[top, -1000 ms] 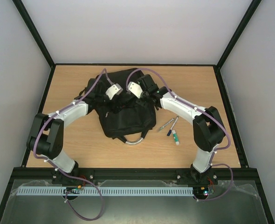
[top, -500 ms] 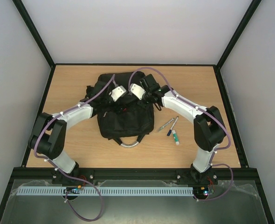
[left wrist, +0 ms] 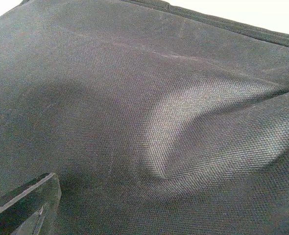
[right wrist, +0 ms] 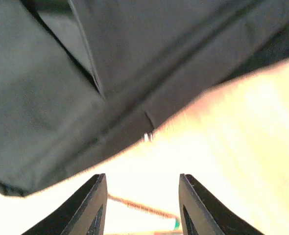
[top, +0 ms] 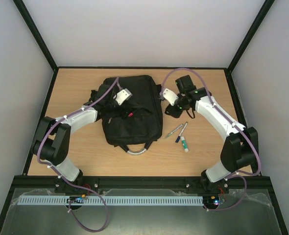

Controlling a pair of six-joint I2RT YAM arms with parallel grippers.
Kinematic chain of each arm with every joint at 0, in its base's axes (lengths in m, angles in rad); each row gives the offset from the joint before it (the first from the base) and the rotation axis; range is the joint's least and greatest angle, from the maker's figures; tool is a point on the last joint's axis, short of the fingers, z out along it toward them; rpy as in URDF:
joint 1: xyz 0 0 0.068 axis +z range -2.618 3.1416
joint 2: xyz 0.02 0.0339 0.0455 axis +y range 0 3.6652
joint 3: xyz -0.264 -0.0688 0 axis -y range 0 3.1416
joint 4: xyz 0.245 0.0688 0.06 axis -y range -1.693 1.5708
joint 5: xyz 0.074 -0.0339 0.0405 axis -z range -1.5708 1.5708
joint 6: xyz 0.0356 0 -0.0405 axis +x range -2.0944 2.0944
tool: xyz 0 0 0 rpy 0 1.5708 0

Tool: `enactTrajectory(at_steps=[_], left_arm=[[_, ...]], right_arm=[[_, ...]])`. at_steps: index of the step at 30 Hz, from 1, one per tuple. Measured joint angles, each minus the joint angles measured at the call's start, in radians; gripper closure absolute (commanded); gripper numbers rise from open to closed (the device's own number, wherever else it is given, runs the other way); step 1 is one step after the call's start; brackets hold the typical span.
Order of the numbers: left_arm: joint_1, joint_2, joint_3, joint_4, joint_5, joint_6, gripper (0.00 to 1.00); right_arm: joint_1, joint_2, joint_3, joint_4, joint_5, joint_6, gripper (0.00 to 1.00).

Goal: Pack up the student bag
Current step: Pick up the stationery from the center of the board.

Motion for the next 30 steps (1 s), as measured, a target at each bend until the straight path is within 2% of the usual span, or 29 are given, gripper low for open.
enactTrajectory(at_steps=[5, 9, 16, 21, 30], left_arm=[[0.0, 0.0, 0.002, 0.001, -0.01, -0.02, 0.0], [0.002, -0.002, 0.002, 0.002, -0.018, -0.075, 0.01], [0.011, -0.006, 0.002, -0.002, 0.016, -0.129, 0.01], [0.013, -0.008, 0.002, -0.003, 0.023, -0.135, 0.05], [0.013, -0.008, 0.002, -0.019, 0.034, -0.136, 0.08]], right_arm=[[-0.116, -0.006, -0.086, -0.076, -0.008, -0.062, 0.63], [-0.143, -0.006, -0.173, -0.109, 0.042, -0.125, 0.66], [-0.143, -0.037, -0.263, -0.144, 0.134, -0.134, 0.41], [-0.132, -0.124, -0.35, -0.148, 0.161, -0.088, 0.38], [-0.081, -0.132, -0.484, -0.103, 0.217, -0.013, 0.38]])
